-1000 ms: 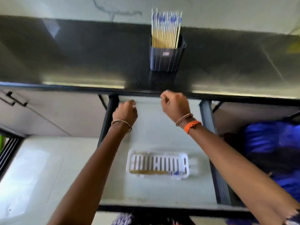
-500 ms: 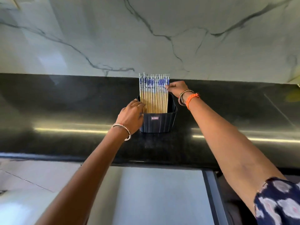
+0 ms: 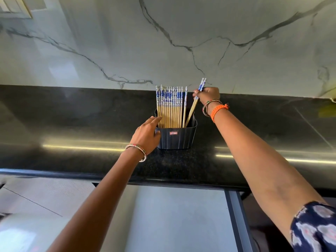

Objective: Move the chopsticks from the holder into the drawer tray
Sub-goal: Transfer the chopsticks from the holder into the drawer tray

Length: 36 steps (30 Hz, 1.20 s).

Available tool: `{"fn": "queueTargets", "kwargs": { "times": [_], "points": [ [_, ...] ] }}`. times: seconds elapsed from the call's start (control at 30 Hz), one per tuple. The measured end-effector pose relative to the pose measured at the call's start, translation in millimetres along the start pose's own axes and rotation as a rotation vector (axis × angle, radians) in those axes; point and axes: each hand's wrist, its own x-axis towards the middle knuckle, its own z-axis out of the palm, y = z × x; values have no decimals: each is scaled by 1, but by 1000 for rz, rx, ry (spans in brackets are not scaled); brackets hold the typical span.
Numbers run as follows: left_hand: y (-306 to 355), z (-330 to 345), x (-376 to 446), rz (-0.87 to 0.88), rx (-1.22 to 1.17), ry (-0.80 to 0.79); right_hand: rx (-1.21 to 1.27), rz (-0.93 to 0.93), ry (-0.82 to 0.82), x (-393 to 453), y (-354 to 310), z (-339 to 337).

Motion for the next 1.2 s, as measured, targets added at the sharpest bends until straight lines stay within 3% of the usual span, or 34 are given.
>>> {"fn": "queueTargets", "kwargs": {
  "times": [0.23,0.37,0.57,0.83,1.0,1.2],
  "points": [
    [11,-26,-47,0,-125,9,185,-146,195,-49,-57,-63],
    [7,-31,-82,-53,-216,31,473,-149,134,-106,-72,-94],
    [-20,-4,-168,-265,-371,-1,865,223,40,-236,8,-88],
    [-81,76,-313,-634,-80,-470,760,838,55,-409,192,-38],
    [-103,101,-350,-711,38,-610,867,956,113,-449,237,-19],
    [-113,116,-354,-837,-215,-545,798,1040,143,-467,256,-1]
  ]
}}
